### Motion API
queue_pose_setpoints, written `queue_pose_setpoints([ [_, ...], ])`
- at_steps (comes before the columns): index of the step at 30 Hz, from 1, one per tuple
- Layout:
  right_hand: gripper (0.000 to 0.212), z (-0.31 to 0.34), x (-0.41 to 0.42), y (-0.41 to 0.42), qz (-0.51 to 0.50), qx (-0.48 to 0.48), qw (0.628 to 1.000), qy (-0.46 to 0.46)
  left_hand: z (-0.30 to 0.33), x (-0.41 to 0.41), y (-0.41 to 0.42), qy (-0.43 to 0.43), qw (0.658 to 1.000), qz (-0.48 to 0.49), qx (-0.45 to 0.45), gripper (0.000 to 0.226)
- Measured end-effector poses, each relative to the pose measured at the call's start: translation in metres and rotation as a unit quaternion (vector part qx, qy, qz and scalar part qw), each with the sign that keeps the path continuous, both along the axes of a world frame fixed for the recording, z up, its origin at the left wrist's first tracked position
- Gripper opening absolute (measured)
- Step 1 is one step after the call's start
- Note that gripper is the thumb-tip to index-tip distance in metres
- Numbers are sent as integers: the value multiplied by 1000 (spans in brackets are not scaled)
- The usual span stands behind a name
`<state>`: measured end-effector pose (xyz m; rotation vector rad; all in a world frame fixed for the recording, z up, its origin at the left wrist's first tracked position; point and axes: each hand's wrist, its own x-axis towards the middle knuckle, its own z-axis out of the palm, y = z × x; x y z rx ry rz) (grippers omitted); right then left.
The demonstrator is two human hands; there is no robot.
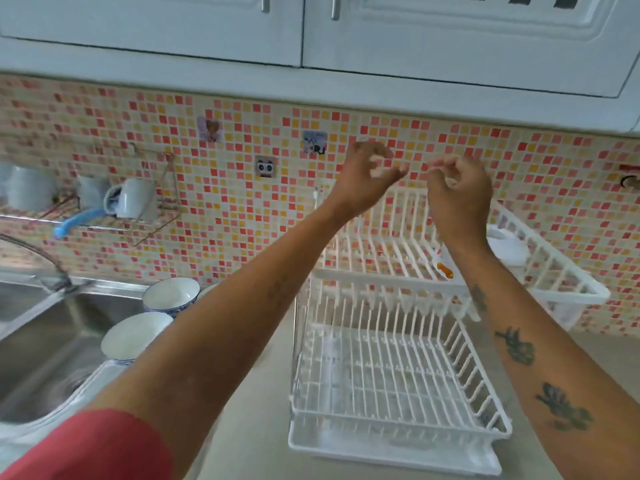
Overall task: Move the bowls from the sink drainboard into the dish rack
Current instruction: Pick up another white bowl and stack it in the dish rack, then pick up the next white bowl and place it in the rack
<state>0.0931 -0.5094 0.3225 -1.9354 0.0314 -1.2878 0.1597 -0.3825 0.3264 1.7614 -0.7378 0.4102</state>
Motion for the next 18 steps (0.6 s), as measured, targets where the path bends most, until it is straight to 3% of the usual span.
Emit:
queue_pose_setpoints([
  [3,20,12,11,69,113,30,992,-50,6,11,78,-11,992,71,-105,11],
  [9,15,-5,31,201,310,37,950,-26,-36,19,222,51,963,201,-173,19],
  [14,17,-56,69,283,398,103,904,117,-108,22,316,216,916,289,-176,21],
  [18,22,-112,112,315,372,147,884,241,-170,20,356,336,858,334,-199,31],
])
